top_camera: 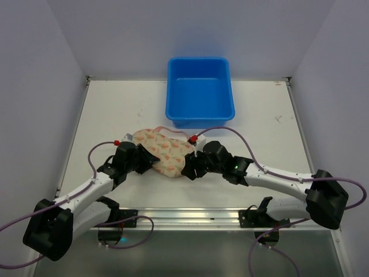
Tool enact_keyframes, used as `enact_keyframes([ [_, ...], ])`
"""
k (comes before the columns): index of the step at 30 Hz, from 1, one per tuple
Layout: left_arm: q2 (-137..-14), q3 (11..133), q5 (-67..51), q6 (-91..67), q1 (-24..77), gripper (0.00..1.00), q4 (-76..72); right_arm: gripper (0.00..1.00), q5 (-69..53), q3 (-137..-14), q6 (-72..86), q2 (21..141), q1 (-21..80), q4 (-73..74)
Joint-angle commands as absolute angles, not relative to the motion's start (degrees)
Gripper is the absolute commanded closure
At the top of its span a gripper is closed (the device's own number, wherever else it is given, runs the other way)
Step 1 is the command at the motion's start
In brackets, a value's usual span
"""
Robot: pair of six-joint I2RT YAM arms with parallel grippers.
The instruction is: Unzip the laundry bag and remove the bra
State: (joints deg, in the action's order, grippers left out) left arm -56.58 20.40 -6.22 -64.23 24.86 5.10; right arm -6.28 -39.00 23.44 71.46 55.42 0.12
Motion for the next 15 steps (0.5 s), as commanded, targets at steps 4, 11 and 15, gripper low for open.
enact_keyframes([
  [4,-55.55,20.39,-9.57,-59.06,21.00,0.20,1.32,0.47,-3.61,-38.94,24.70,66.54,55.11,1.41],
  [11,-46.86,14.16,-16.08,-63.45,21.62,0.08,1.76,0.45,-3.95,-37.36,24.78,63.64,55.02,0.35],
  [15,-43.51,8.62,-15.56,-65.12,23.64,0.08,0.01,0.44,-5.36,-36.39,24.96,62.93,55.02,-2.10],
])
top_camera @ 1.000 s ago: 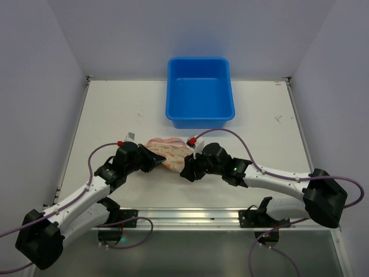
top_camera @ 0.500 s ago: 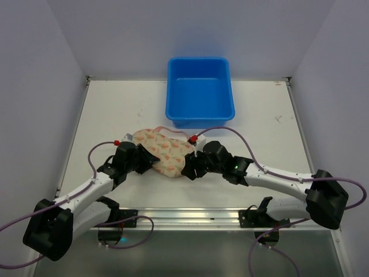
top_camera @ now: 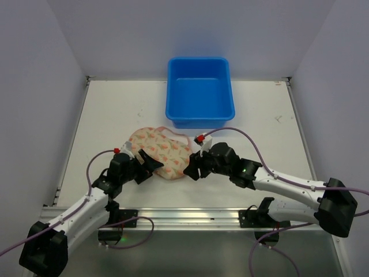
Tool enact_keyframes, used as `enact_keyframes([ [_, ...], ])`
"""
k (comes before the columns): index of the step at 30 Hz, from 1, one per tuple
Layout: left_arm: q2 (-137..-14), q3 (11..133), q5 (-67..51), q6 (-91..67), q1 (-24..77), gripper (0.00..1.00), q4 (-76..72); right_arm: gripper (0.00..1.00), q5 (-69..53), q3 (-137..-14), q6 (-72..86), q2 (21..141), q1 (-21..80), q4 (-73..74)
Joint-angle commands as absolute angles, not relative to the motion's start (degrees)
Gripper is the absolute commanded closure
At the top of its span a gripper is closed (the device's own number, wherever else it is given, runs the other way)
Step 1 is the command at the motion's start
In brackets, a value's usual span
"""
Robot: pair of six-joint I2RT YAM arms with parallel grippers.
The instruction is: Unzip the laundry bag and remove the bra
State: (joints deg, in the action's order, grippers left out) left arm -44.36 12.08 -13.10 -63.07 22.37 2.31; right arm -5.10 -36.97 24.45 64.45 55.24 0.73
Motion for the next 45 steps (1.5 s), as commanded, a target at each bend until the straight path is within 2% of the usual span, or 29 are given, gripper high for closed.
enact_keyframes([
  [1,-43.77,7.74,-15.38,-65.30,24.69,0.08,-3.39,0.44,-5.71,-36.13,25.13,62.84,55.02,-2.28],
  [7,-50.88,2.11,-14.41,-65.65,27.59,0.16,-18.24,0.44,-6.68,-35.16,25.58,61.88,55.02,-2.99],
  [10,-55.53,1.23,-15.03,-64.51,28.30,0.25,-24.58,0.43,-6.59,-34.81,25.84,61.00,55.02,-3.25],
  [13,-58.88,1.05,-15.99,-63.81,29.35,0.37,-29.43,0.43,-6.94,-34.54,26.01,60.91,55.02,-3.25],
  [14,-59.32,1.14,-16.08,-63.37,29.53,0.45,-29.88,0.43,-6.94,-34.54,26.10,60.91,55.02,-3.25],
  [20,-57.57,3.33,-16.35,-63.54,30.94,0.75,-30.59,0.42,-6.95,-34.63,25.93,61.17,55.02,-3.34],
  [27,-55.37,13.08,-15.65,-70.47,31.64,0.99,-21.56,0.43,-6.85,-34.19,26.80,61.52,55.02,-4.74],
  [32,-56.34,19.24,-14.41,-77.85,31.64,1.00,-14.16,0.44,-8.52,-34.01,27.95,62.93,55.11,-8.42],
  [38,-60.29,21.80,-17.14,-82.52,31.55,1.00,-13.80,0.45,-7.74,-33.57,27.69,66.44,55.55,-12.39],
  [45,-59.15,22.50,-16.88,-85.51,31.73,1.00,-12.22,0.46,-5.36,-35.23,25.05,71.01,55.63,-16.17],
])
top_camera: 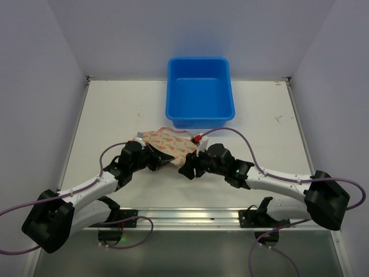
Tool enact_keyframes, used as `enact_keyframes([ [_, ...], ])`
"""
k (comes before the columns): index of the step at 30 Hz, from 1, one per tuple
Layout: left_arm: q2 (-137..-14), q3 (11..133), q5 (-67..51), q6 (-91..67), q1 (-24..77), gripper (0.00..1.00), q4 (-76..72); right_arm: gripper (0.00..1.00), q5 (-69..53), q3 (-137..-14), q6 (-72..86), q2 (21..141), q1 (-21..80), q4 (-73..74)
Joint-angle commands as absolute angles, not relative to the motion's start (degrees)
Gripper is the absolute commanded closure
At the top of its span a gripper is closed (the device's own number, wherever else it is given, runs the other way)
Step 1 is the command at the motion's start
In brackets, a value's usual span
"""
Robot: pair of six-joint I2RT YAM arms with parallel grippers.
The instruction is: Unzip the laundry bag and remove the bra
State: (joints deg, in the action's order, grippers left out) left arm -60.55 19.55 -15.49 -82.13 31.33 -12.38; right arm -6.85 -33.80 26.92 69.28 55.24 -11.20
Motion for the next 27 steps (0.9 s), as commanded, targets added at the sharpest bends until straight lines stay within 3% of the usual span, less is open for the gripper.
enact_keyframes([
  [1,-58.89,22.94,-16.35,-85.87,31.64,1.00,-11.87,0.46,-5.54,-35.68,24.44,71.80,55.72,-15.91],
  [27,-62.14,30.76,-16.70,-86.31,31.64,1.00,-0.97,0.48,1.41,-40.78,19.60,77.25,57.13,-20.04],
])
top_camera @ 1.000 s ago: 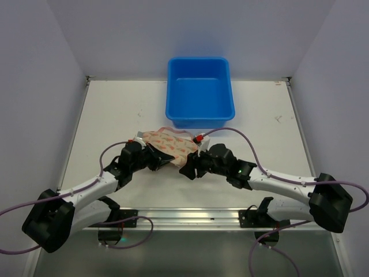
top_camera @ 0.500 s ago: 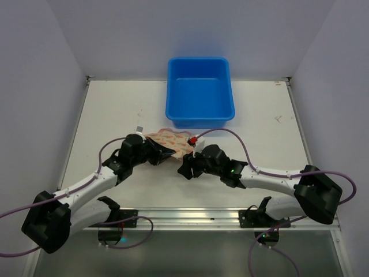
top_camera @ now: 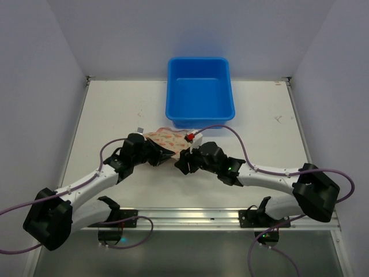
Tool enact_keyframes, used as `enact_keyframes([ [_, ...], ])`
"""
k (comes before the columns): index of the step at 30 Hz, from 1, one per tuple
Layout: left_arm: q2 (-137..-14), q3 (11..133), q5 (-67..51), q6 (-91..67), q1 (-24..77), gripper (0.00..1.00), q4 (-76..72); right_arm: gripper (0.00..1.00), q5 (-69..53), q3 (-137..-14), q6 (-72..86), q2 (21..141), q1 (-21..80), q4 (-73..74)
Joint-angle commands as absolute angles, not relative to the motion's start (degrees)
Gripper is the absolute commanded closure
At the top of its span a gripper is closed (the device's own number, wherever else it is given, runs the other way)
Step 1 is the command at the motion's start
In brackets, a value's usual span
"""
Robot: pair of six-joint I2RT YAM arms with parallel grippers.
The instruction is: Unzip the laundry bag and remove the bra
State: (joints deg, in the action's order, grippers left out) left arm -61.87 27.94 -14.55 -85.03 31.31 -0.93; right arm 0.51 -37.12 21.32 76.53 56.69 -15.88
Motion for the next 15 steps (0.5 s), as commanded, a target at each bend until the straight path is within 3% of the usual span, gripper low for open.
enact_keyframes([
  [1,-62.23,30.94,-16.79,-86.22,31.73,1.00,-0.97,0.48,1.23,-41.04,19.34,77.43,57.30,-20.04],
  [9,-62.14,31.20,-16.70,-85.87,31.64,1.00,-0.70,0.60,0.97,-42.54,19.07,78.93,57.66,-19.34],
  [15,-61.17,31.03,-16.00,-85.17,31.64,1.00,-0.09,0.82,3.42,-41.66,18.46,78.14,57.66,-17.93],
])
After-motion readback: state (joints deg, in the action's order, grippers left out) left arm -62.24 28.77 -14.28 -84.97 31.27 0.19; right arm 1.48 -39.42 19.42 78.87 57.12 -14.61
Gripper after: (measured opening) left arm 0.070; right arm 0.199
